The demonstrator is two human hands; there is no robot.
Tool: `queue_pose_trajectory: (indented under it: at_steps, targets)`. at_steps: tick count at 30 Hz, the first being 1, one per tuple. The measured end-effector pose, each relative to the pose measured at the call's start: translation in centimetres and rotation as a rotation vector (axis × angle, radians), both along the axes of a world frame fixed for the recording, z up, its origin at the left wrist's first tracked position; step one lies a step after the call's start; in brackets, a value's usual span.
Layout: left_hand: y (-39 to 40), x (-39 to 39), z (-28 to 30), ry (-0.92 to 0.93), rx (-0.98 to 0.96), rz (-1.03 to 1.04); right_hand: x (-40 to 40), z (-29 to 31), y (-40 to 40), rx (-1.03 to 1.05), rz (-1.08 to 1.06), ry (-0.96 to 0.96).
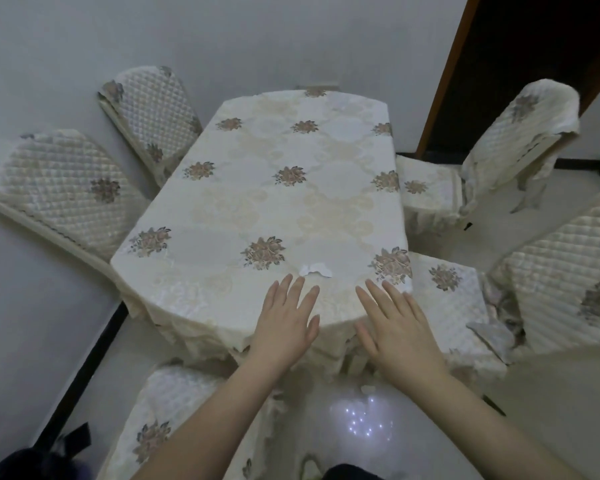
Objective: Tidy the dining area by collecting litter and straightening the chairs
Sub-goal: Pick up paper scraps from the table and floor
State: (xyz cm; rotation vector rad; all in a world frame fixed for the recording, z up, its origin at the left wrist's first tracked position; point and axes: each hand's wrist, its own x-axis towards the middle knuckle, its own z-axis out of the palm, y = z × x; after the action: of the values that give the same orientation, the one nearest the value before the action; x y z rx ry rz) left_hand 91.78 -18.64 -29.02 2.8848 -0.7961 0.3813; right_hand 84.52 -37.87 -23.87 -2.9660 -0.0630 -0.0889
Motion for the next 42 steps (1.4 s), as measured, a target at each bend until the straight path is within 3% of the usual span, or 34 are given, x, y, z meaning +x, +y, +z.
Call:
queue_pose_trajectory:
  at_steps: [6,20,26,36,42]
  targets:
    - [-2.5,4.7,-4.0,0.14,0.031,-0.005,4.3,-3.1,-2.5,-0.024,0.019,0.065]
    - [-7.8,14.6,-10.5,0.472,0.276,0.293,13.6,-7.5,-8.6,0.015,0.212,0.169]
    - [-8.3,15.2,-12.2,0.492,0.302,0.23,14.8,-8.3,-9.2,0.006,0.288,0.191]
    - [-8.2,13.2,-12.2,0.378,0.164,0.29,14.0,-8.7,-10.3,0.076,0.33,0.162]
    - [-8.5,10.5,-10.7,0.418,-0.257,0.528,11.9,-8.9,-9.6,0.103,0.318,0.101]
